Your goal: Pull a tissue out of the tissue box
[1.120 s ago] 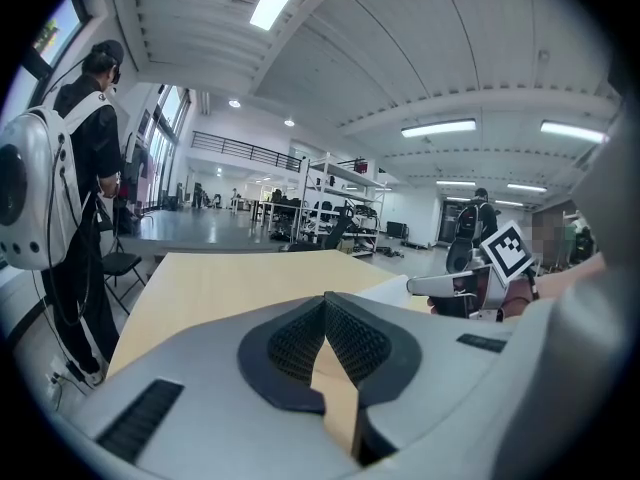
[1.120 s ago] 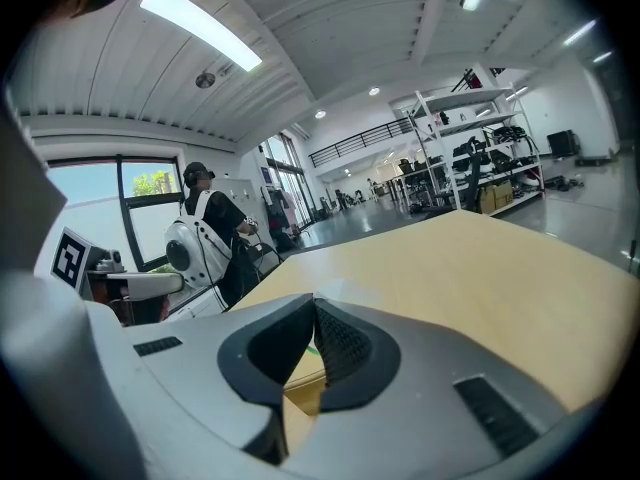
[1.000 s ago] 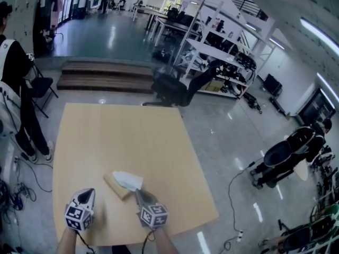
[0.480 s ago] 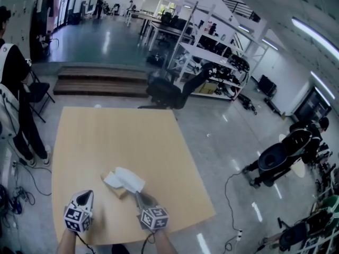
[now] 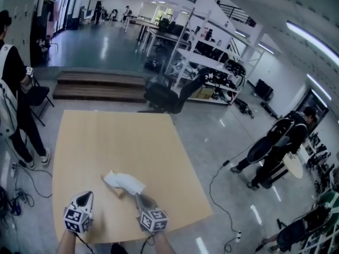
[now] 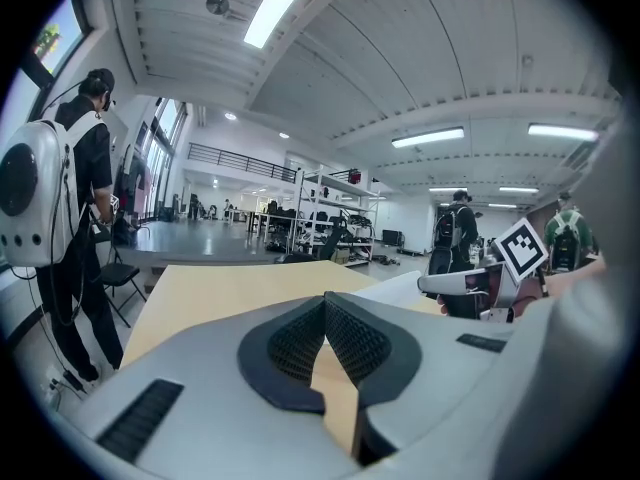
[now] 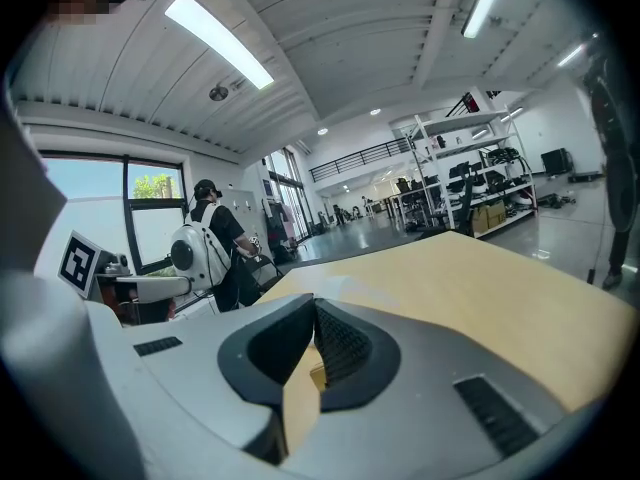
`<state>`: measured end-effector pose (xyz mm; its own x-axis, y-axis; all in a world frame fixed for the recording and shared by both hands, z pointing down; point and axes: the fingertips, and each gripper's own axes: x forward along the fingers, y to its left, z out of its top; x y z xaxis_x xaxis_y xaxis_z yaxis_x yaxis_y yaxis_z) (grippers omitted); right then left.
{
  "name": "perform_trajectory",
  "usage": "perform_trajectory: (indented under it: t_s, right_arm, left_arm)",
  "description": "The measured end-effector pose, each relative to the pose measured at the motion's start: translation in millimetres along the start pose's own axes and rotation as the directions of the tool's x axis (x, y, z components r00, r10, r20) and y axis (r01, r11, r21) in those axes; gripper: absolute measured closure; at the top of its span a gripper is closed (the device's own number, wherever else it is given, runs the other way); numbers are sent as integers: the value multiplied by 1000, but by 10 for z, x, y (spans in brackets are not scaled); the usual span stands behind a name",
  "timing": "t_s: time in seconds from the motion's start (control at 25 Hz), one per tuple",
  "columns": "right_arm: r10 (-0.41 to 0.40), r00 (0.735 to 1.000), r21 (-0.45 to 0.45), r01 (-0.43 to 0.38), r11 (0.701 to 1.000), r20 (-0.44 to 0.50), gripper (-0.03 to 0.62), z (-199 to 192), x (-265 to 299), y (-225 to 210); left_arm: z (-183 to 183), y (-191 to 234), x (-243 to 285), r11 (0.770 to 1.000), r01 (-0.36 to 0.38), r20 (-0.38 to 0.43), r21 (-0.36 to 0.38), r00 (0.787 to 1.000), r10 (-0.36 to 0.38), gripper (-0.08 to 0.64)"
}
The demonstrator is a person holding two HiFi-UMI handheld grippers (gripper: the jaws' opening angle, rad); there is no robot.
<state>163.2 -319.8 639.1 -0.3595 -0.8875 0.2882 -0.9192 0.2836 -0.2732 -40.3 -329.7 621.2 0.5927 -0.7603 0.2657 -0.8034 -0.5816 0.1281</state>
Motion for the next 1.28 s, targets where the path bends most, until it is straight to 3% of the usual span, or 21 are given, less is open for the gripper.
perform_trajectory:
  t_s: [0.8, 1.08, 1.28]
  right_arm:
    - [-19, 993, -63, 27, 998, 121, 586, 209, -880, 413]
    - [-1, 985, -86, 16, 996, 172, 586, 351, -1318, 575]
    - [6, 983, -95, 12, 995, 185, 586, 316, -1536, 739]
  left_arm:
    - [344, -226, -821, 998, -31, 123, 61, 992, 23, 552]
    - [640, -417, -1109, 997, -40, 189, 70, 982, 26, 552]
    - [598, -500, -1293, 997, -33, 198, 63, 980, 20, 552]
